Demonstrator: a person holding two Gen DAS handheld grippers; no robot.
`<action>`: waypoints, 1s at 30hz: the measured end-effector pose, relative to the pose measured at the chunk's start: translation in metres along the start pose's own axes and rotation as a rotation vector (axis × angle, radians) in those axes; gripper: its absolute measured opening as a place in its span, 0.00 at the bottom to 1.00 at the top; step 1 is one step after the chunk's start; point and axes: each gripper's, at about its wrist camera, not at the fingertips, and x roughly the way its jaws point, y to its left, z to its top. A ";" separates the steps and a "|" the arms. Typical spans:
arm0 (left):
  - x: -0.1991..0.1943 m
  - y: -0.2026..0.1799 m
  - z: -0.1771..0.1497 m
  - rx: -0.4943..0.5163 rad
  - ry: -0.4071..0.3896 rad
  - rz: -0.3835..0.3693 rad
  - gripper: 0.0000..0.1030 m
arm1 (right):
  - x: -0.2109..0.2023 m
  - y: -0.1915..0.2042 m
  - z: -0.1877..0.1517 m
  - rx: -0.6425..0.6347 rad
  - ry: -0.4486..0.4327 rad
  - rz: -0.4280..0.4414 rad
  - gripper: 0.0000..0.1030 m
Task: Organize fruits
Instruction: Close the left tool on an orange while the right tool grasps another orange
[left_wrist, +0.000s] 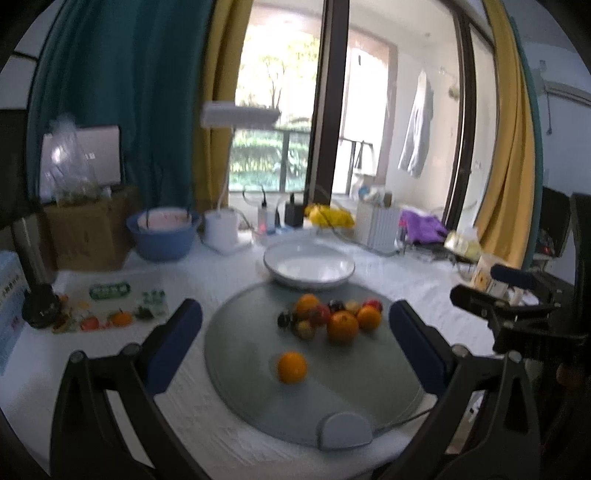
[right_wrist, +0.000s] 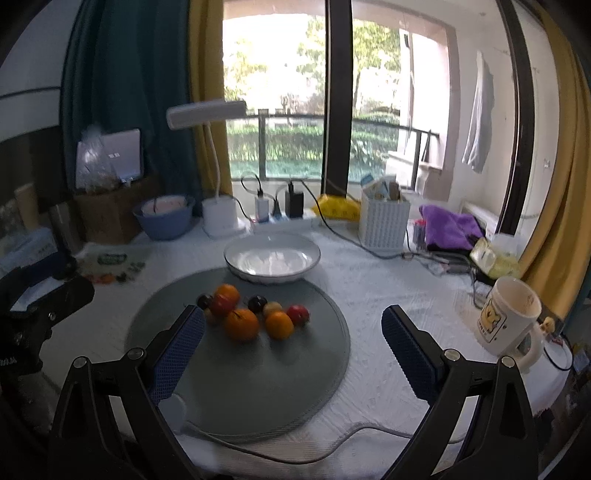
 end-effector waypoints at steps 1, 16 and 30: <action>0.007 0.000 -0.003 0.001 0.020 0.000 0.99 | 0.006 -0.002 -0.002 0.005 0.013 0.003 0.93; 0.089 0.004 -0.040 0.016 0.293 0.005 0.80 | 0.074 -0.009 -0.021 0.044 0.188 0.059 0.73; 0.126 0.008 -0.049 -0.001 0.448 -0.006 0.43 | 0.118 -0.013 -0.021 0.053 0.271 0.123 0.56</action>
